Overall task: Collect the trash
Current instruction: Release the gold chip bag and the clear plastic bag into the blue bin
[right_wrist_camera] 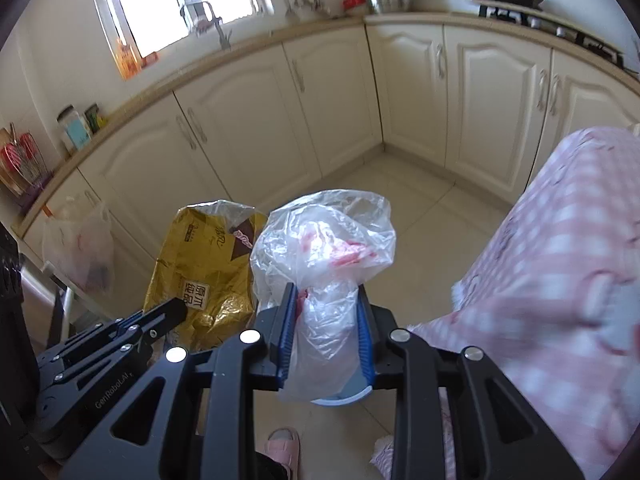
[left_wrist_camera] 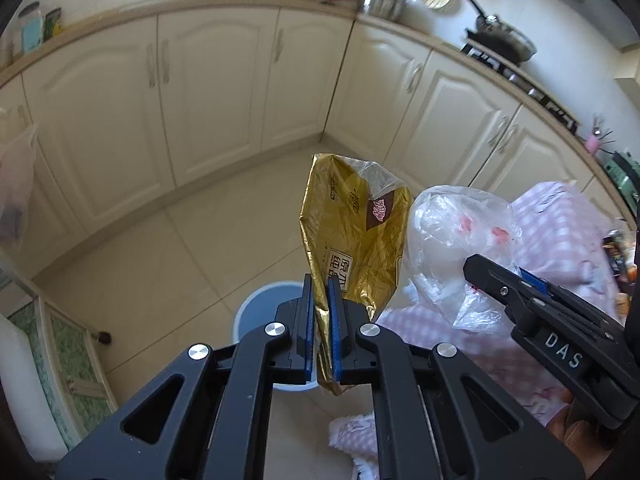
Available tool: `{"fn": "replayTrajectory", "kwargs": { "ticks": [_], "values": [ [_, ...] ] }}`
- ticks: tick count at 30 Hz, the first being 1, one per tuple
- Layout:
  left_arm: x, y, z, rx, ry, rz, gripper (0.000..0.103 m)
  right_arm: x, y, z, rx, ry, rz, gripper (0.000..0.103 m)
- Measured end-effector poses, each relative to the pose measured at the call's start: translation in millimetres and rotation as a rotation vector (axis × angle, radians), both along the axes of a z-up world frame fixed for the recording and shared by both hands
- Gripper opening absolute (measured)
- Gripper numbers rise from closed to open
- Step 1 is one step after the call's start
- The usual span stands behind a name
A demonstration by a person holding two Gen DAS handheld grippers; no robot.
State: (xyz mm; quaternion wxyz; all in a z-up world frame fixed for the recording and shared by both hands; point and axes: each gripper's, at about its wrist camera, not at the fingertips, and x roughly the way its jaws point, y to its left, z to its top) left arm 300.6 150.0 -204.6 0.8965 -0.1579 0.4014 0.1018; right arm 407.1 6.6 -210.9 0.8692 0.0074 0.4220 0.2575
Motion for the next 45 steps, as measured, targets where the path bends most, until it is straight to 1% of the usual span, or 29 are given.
{"fn": "replayTrajectory", "kwargs": {
  "ticks": [2, 6, 9, 10, 11, 12, 13, 14, 15, 16, 19, 23, 29, 32, 34, 36, 38, 45],
  "values": [
    [12.0, 9.2, -16.3, -0.004, 0.039, 0.009, 0.006, 10.1, 13.3, -17.6, -0.012, 0.03, 0.005, 0.027],
    [28.6, 13.9, -39.4, -0.017, 0.079, 0.008, 0.006, 23.5, 27.7, -45.4, -0.045, 0.059, -0.015, 0.027],
    [39.1, 16.9, -48.6, -0.012, 0.094, 0.011, 0.006, 32.3, 31.4, -59.4, -0.052, 0.067, -0.046, 0.027],
    [43.8, 18.5, -50.4, -0.017, 0.091, 0.016, 0.009, 35.3, 32.1, -62.8, -0.052, 0.068, -0.058, 0.027],
    [45.2, 20.5, -52.2, -0.026, 0.087, 0.017, 0.009, 32.7, 29.7, -65.9, -0.05, 0.066, -0.068, 0.027],
    [47.7, 20.8, -54.4, -0.031, 0.089, 0.016, 0.018, 34.0, 29.5, -68.5, -0.048, 0.066, -0.075, 0.027],
    [50.6, 20.3, -56.6, -0.028, 0.095, 0.012, 0.03, 36.0, 30.1, -71.0, -0.046, 0.07, -0.077, 0.027],
    [52.3, 19.4, -58.4, -0.012, 0.101, 0.016, 0.036, 36.9, 31.8, -73.9, -0.044, 0.077, -0.076, 0.027],
    [52.5, 20.4, -60.1, 0.001, 0.105, 0.023, 0.045, 38.3, 31.5, -76.3, -0.043, 0.081, -0.076, 0.027],
    [53.3, 20.6, -61.2, 0.006, 0.108, 0.032, 0.049, 39.2, 29.7, -79.2, -0.043, 0.086, -0.074, 0.027],
    [50.5, 25.7, -65.5, -0.016, 0.116, 0.053, 0.052, 41.1, 30.1, -86.3, -0.046, 0.103, -0.072, 0.027],
    [43.7, 30.7, -67.5, -0.019, 0.119, 0.065, 0.054, 39.5, 32.5, -93.7, -0.043, 0.126, -0.061, 0.027],
    [37.7, 34.0, -62.5, -0.025, 0.106, 0.075, 0.057, 36.7, 43.4, -94.7, -0.035, 0.137, -0.04, 0.029],
    [35.9, 35.9, -57.0, -0.028, 0.092, 0.088, 0.058, 37.8, 50.0, -92.8, -0.014, 0.138, -0.027, 0.03],
    [34.9, 36.7, -51.8, -0.028, 0.079, 0.1, 0.058, 39.7, 53.5, -90.1, 0.017, 0.132, -0.023, 0.034],
    [32.4, 38.2, -46.3, -0.026, 0.064, 0.11, 0.058, 41.6, 57.6, -86.6, 0.033, 0.122, -0.024, 0.046],
    [29.8, 39.3, -40.0, -0.023, 0.049, 0.117, 0.058, 41.9, 58.1, -80.7, 0.04, 0.104, -0.031, 0.049],
    [17.5, 31.2, -13.2, -0.018, -0.001, 0.103, 0.059, 30.4, 39.9, -50.5, 0.05, 0.053, -0.053, 0.051]
  ]
}}
